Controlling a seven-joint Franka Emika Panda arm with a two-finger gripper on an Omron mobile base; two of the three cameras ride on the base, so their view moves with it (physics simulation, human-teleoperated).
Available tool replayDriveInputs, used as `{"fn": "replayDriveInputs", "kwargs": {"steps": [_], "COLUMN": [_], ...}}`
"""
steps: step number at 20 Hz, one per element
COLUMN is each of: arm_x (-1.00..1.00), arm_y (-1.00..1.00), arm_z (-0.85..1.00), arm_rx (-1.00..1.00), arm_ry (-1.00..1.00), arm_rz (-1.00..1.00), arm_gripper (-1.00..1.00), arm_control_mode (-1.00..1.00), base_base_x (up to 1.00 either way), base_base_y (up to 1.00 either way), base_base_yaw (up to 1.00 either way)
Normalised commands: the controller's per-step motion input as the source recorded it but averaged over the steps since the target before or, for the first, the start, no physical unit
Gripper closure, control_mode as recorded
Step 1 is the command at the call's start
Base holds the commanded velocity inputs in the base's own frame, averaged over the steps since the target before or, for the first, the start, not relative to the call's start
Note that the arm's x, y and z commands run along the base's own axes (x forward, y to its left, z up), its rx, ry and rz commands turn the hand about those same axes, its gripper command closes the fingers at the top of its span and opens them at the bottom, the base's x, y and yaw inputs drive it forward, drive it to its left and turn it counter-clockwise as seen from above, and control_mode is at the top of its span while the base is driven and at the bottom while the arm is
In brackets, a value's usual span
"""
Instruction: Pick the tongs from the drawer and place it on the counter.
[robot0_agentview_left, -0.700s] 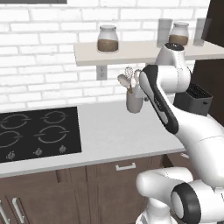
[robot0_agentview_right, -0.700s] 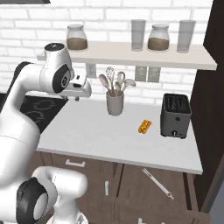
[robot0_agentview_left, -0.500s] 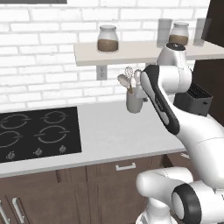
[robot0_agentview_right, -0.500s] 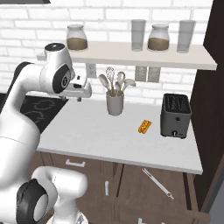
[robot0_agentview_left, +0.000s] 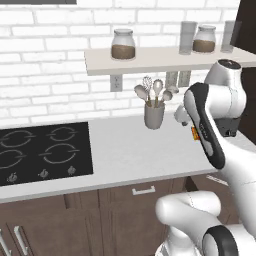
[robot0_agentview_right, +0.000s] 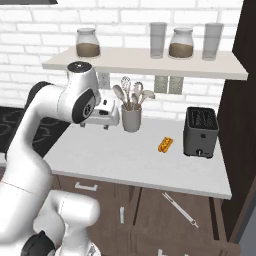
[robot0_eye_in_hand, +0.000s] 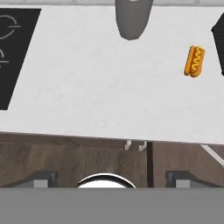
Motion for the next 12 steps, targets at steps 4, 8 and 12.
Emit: {"fn": "replayDriveInputs", "kwargs": {"steps": [4,8,12], "arm_x": [-0.39,-0.22,-0.08], "arm_y": [-0.74,-0.8,-0.76], "arm_z": [-0.35,-0.36,-0.28], "arm_rx": [0.0,0.0,0.0], "arm_ry": [0.0,0.0,0.0], "arm_rz": [0.0,0.0,0.0], "arm_gripper": [-1.0,-1.0,-1.0], "arm_control_mode": [-1.0,-1.0,-1.0], "base_base_x": [0.0,0.0,0.0], "base_base_y": [0.0,0.0,0.0], "base_base_yaw": [0.0,0.0,0.0]}}
